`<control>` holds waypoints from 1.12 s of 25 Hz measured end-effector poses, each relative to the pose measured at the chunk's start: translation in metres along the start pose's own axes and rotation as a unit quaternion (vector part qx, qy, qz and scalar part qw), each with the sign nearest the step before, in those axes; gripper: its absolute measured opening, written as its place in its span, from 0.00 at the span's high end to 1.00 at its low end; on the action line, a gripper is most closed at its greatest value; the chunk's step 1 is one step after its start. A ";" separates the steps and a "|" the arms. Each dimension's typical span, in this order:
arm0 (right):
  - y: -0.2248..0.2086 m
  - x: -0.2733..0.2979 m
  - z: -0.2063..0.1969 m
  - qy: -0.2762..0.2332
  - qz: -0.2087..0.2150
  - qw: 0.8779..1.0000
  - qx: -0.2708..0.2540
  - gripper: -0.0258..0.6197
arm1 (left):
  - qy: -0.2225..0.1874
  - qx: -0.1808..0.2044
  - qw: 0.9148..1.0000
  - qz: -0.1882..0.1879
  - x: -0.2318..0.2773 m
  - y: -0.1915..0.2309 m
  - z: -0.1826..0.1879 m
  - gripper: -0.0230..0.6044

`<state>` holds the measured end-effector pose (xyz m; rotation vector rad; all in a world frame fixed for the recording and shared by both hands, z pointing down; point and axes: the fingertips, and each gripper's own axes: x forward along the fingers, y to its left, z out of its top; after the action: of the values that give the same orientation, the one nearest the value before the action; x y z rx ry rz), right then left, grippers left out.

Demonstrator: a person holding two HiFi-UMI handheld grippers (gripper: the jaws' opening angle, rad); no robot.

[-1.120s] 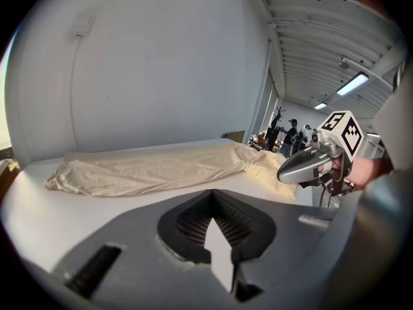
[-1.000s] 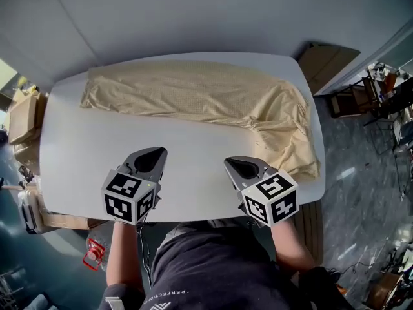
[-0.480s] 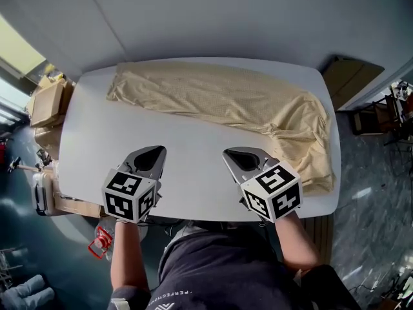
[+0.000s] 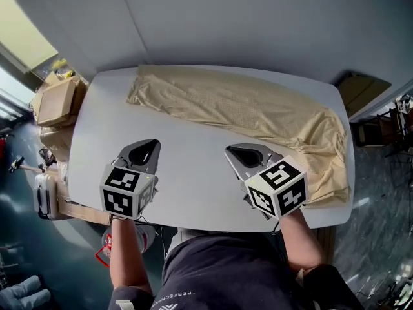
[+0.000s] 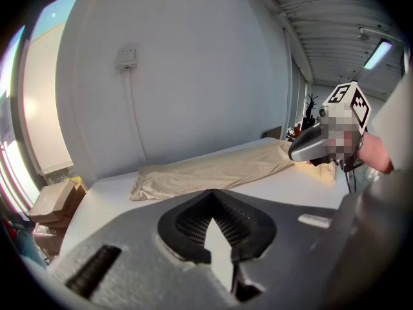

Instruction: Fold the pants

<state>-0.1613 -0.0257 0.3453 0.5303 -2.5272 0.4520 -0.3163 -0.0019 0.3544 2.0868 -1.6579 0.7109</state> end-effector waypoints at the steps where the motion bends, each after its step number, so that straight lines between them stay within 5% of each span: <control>1: 0.005 0.012 0.008 0.001 -0.002 1.000 0.002 0.96 | -0.002 0.000 1.000 -0.004 -0.001 0.014 0.002 0.97; 11: 0.048 0.136 0.062 0.023 -0.008 1.000 0.008 0.96 | 0.006 -0.026 0.999 -0.020 0.011 0.149 -0.017 0.97; 20: 0.049 0.219 0.085 0.047 -0.008 0.999 0.012 0.96 | -0.004 -0.084 0.996 -0.041 0.056 0.210 -0.030 0.97; 28: 0.026 0.269 0.095 0.060 -0.014 0.998 0.022 0.96 | -0.001 -0.132 0.991 -0.020 0.108 0.254 -0.045 0.94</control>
<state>-0.4254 -0.1167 0.4094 0.5371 -2.3975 0.5137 -0.5509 -0.1182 0.4512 1.9280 -1.6102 0.4490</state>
